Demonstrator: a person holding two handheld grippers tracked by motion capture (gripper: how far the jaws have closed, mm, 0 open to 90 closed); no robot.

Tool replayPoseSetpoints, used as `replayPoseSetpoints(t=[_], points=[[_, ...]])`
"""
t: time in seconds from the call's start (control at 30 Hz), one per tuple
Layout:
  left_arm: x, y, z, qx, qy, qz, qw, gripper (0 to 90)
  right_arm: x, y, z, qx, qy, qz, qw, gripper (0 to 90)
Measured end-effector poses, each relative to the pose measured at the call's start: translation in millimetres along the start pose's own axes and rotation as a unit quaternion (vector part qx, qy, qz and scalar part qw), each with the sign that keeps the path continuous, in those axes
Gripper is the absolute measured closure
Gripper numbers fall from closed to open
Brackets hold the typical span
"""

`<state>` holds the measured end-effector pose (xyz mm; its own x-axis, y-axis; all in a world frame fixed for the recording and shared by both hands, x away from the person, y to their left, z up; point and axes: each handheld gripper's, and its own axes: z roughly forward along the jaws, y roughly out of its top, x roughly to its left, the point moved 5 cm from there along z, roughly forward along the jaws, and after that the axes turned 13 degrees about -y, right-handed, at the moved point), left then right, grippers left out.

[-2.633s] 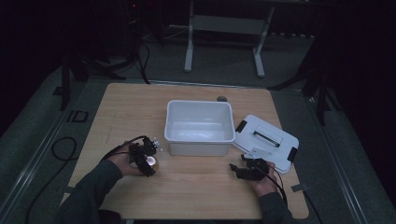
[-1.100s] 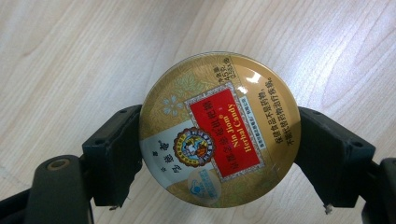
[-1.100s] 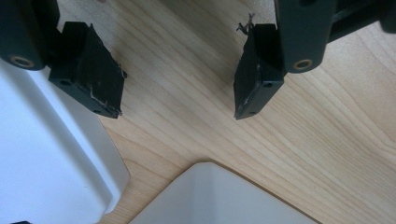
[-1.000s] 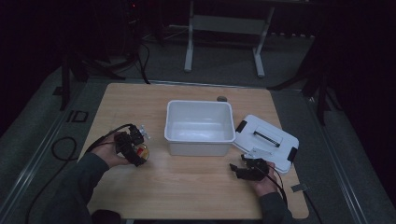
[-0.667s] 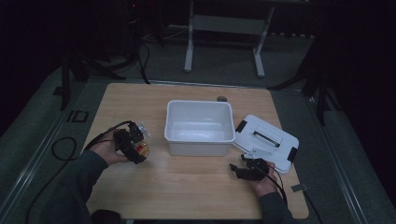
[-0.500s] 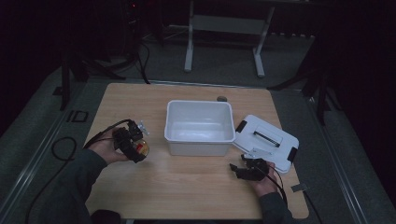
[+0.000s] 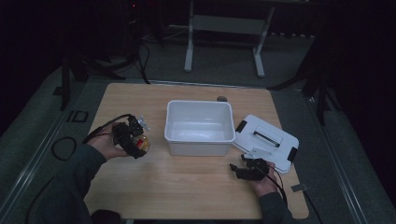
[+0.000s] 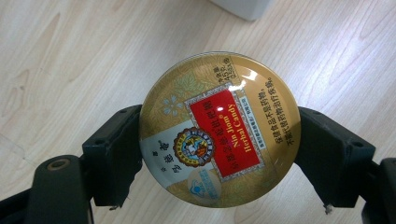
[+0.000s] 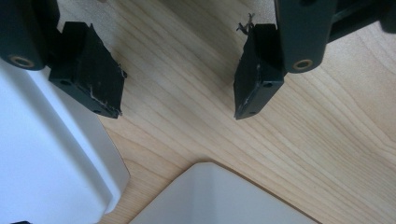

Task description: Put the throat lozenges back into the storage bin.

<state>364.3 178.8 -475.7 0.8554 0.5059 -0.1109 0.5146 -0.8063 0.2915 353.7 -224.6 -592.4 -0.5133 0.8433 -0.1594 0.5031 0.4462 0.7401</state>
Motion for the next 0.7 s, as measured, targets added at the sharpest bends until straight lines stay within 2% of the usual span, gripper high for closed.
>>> replayPoseSetpoints(t=[0.37, 0.7], points=[[-2.0, 12.1, -11.5, 0.001, 0.001, 0.011, 0.9999, 20.6, -0.1, 0.0, 0.0, 0.0, 0.0, 0.0, 1.0, 32.9], [-2.6, 21.1, -20.3, -0.001, -0.007, 0.014, 0.9999, 20.6, 0.1, 0.1, 0.0, 0.0, 0.0, 0.0, 1.0, 32.9]])
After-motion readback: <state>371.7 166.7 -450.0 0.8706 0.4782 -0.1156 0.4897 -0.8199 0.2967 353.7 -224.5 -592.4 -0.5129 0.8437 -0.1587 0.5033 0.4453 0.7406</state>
